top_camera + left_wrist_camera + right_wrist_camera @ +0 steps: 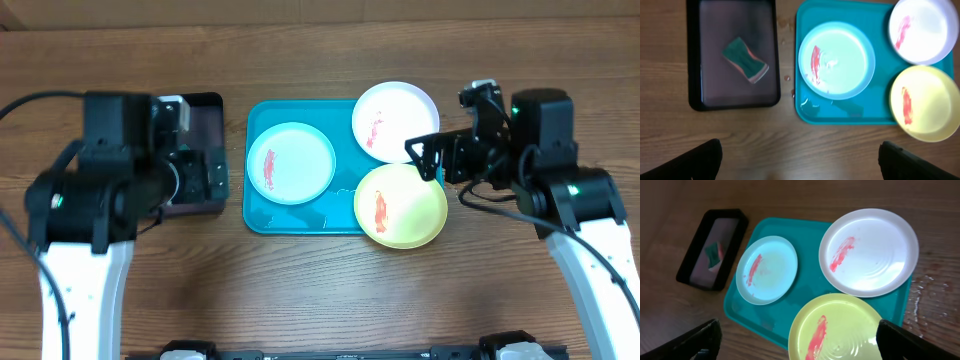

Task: Clean dirty plates on tray and stack at the side
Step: 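Move left gripper to the sponge, right gripper to light blue plate rim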

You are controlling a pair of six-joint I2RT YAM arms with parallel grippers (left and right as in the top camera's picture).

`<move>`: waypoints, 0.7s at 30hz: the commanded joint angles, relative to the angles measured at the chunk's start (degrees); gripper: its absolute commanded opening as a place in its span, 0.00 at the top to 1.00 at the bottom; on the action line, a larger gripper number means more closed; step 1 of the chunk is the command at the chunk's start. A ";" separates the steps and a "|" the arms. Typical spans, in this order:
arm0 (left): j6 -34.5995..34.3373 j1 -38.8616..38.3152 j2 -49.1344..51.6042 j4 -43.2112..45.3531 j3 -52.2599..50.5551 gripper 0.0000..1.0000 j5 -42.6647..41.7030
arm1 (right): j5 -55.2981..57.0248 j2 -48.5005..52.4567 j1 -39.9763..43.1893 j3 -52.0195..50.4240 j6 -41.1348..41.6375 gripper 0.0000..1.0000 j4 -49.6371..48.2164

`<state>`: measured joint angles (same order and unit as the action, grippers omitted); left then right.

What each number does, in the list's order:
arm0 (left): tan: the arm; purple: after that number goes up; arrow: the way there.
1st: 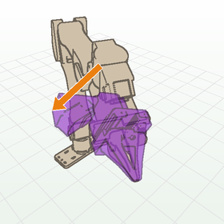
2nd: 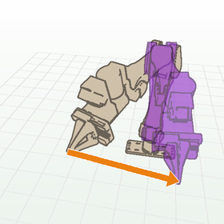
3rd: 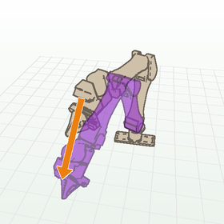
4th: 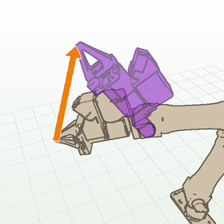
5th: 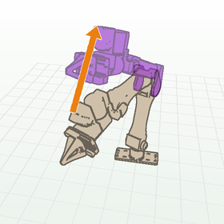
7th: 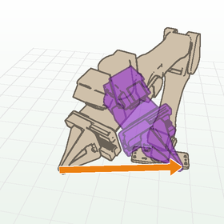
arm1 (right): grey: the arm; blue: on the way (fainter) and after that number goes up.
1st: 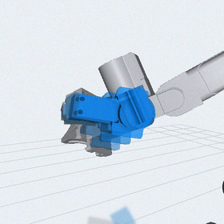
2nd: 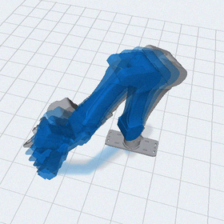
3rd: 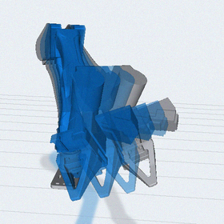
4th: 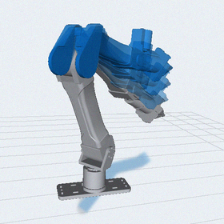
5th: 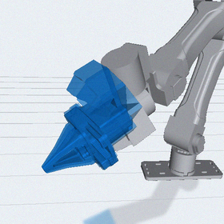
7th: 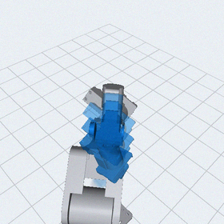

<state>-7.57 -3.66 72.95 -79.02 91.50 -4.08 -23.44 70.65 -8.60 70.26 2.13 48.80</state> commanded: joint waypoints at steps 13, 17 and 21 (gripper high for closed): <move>-7.30 -0.52 9.22 6.93 2.29 0.38 -1.42 | -2.05 11.54 -4.87 2.10 15.45 0.19 -11.80; -19.08 -0.57 9.44 3.69 2.73 0.37 11.04 | 6.19 16.31 -11.69 2.16 20.48 0.24 -15.43; -26.05 -0.96 9.53 -1.44 2.82 0.36 20.74 | 12.48 21.88 -17.64 2.25 23.08 0.29 -17.53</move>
<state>-24.14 -3.79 82.63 -78.04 92.55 5.30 -18.24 89.71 -23.20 70.57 20.71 32.03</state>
